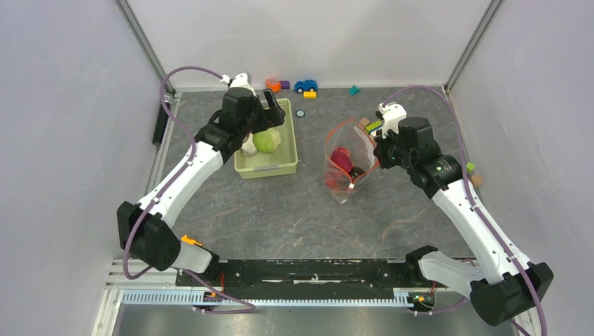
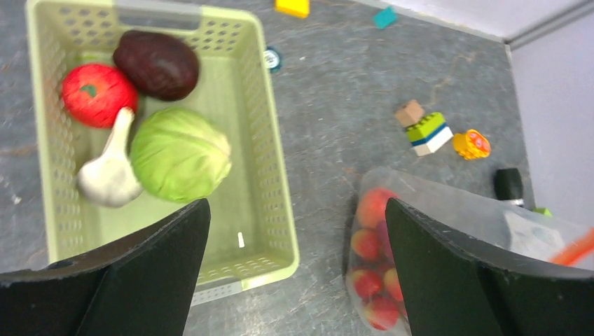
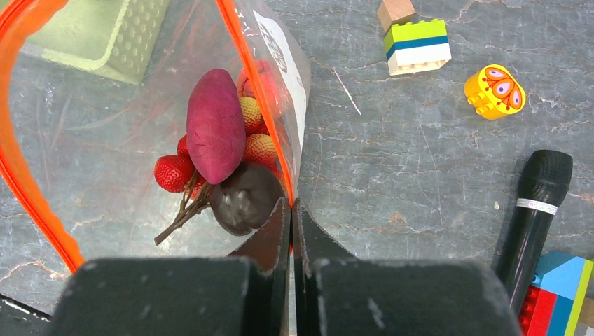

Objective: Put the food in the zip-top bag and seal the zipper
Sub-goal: Pick up the fake vegetable from the bin.

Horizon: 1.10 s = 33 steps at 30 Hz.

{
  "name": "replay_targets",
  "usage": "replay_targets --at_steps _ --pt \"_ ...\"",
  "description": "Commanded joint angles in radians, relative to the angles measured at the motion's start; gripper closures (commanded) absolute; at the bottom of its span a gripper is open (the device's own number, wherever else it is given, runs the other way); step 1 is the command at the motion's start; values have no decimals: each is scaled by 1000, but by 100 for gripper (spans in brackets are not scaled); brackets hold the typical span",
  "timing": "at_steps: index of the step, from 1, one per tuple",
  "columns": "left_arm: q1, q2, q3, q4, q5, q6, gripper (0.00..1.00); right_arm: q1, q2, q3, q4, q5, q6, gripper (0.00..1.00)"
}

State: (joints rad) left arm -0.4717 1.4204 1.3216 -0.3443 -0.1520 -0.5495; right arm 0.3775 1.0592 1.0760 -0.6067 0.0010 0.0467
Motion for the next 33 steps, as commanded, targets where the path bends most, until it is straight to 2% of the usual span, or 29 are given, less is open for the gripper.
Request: replay_targets --at_steps 1,10,25,33 --pt "55 56 8 -80 -14 -109 0 -3 -9 10 25 2 -10 100" --pt "130 213 48 -112 -12 -152 0 -4 -6 11 20 6 -14 100" --pt "151 439 133 -119 -34 -142 1 -3 -4 9 16 22 -18 100" --pt "159 500 156 -119 -46 -136 13 -3 2 10 15 30 -21 100"
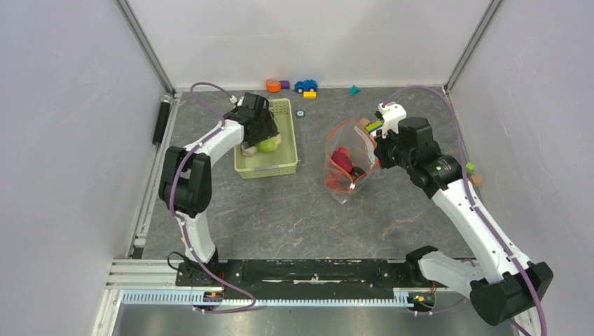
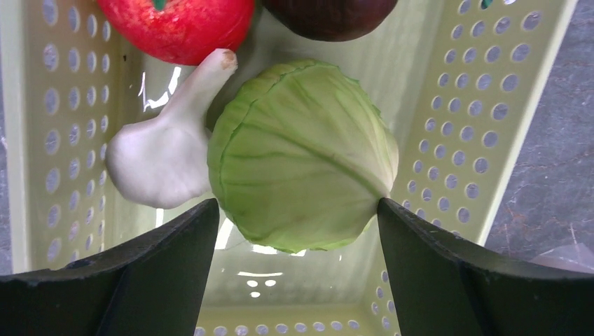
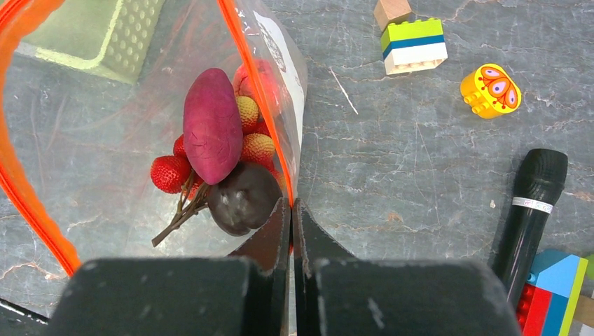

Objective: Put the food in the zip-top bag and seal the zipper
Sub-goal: Pick up the fake vegetable from the bin.

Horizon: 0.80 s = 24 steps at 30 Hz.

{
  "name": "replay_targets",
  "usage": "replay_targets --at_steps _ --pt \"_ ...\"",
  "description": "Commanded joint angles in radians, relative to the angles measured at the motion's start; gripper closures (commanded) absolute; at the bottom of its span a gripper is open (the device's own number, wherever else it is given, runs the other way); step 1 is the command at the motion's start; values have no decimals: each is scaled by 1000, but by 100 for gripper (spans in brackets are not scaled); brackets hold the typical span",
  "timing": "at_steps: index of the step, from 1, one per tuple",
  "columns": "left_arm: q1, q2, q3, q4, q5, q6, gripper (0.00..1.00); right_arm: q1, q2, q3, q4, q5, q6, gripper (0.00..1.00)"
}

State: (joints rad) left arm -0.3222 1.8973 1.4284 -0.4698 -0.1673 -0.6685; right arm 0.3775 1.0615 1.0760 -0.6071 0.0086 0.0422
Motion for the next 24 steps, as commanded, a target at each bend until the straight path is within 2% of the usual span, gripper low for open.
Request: replay_targets --at_steps 1,7,16,17,18,24 --pt "10 31 51 8 -28 -13 16 -3 3 10 17 23 -16 100" --pt "11 49 65 8 -8 3 37 -3 12 15 18 30 -17 100" --pt "12 29 62 8 0 24 81 -3 15 30 17 44 -21 100" --pt "12 27 62 6 4 26 92 -2 14 29 17 47 -23 100" --pt "11 25 62 7 12 26 98 -4 13 30 17 52 -23 100" --pt "11 -17 49 8 13 54 98 -3 6 32 18 66 -26 100"
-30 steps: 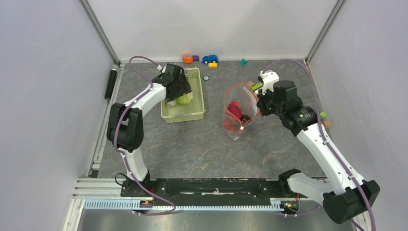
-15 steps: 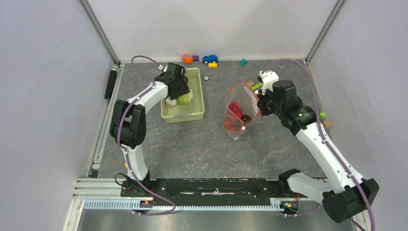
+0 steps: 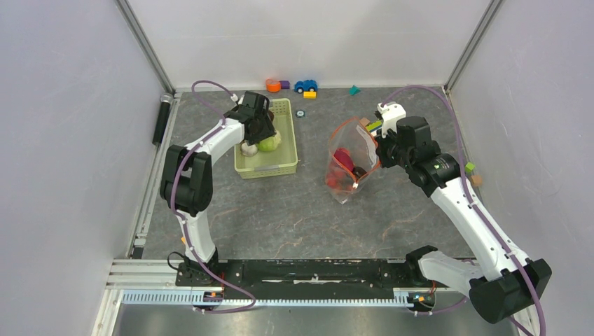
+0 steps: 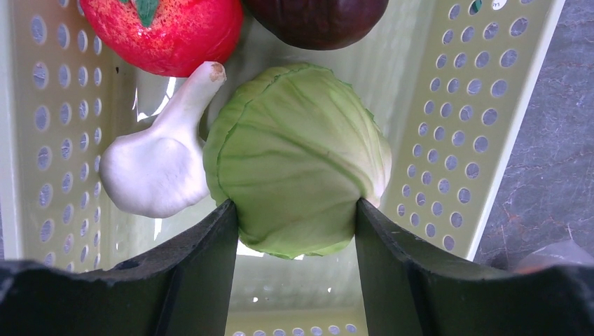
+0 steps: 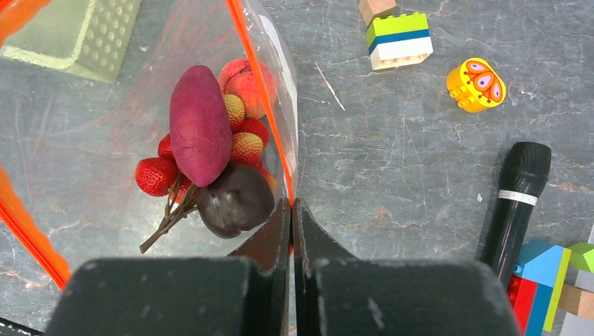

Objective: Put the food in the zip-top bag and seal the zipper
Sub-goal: Pick up the fake vegetable from the bin.

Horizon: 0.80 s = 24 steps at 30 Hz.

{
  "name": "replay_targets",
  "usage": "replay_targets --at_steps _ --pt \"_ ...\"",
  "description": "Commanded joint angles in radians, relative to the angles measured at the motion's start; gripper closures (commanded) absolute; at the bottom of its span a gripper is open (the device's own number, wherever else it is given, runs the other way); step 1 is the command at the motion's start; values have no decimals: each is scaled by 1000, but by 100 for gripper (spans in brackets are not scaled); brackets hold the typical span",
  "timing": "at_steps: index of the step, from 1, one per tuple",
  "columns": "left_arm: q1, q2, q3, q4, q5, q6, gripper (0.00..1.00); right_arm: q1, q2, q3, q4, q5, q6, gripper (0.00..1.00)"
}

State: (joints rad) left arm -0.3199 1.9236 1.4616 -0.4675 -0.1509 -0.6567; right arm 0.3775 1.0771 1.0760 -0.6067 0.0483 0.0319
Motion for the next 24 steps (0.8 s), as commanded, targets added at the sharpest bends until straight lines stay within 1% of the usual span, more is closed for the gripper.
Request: replay_targets --at_steps 1,5,14,19,24 --pt "8 -56 9 7 -11 47 98 -3 -10 32 17 28 -16 100" --pt "9 -124 -38 36 -18 71 98 -3 -9 27 19 31 -15 100" --pt "6 -275 -104 87 75 118 98 -4 -3 29 22 16 -12 100" --pt "2 -376 -140 138 146 150 98 -3 -1 30 21 11 -10 100" --pt "-7 -478 -163 213 282 169 98 -3 -2 32 21 6 -9 100"
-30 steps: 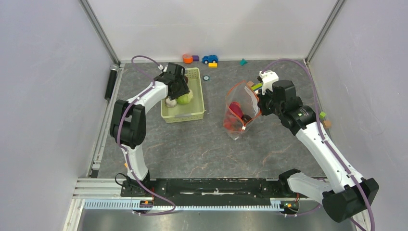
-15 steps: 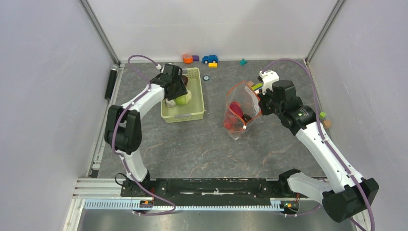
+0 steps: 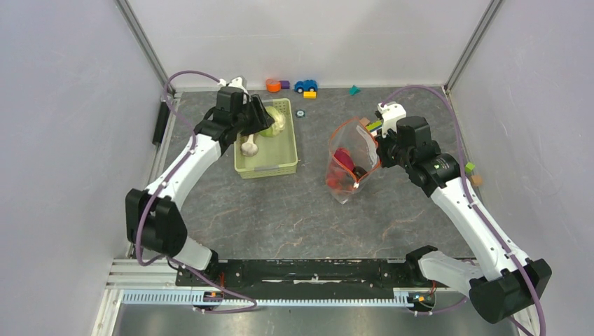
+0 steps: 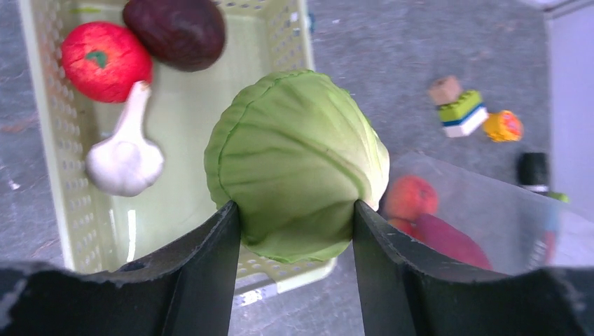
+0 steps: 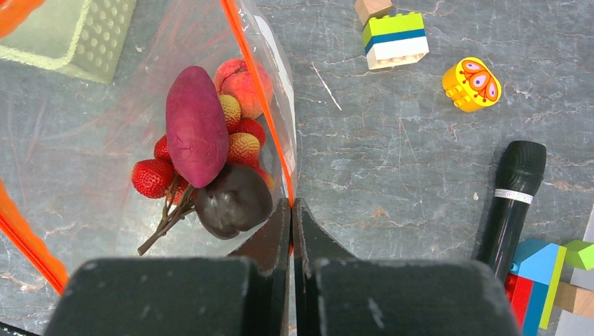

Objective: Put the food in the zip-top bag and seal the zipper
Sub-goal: Pick up the fake vegetable from the bin, then place the fake vegetable in the zipper food storage bag.

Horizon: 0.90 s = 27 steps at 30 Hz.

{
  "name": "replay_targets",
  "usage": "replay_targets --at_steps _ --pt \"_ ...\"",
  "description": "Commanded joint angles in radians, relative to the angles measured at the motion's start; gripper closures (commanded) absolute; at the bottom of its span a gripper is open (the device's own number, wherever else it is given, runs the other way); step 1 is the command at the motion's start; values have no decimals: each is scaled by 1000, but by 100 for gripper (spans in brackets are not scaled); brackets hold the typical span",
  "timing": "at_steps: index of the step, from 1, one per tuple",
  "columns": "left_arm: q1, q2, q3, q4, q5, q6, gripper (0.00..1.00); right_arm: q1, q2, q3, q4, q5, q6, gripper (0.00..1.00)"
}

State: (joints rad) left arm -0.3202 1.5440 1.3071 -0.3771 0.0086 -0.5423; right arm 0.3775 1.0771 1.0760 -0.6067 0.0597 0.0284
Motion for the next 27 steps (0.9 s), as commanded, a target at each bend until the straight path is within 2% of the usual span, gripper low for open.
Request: replay_targets --at_steps 1,10,17,27 --pt "-9 -119 -12 141 145 58 98 -3 -2 32 22 -6 -6 100" --pt "-61 -250 -5 252 375 59 98 -4 -3 33 21 -19 -2 100" --pt "-176 -313 1 298 407 144 98 -4 -4 35 22 -31 -2 100" --pt "-333 -196 91 344 604 188 98 -3 -11 35 22 -41 -2 100"
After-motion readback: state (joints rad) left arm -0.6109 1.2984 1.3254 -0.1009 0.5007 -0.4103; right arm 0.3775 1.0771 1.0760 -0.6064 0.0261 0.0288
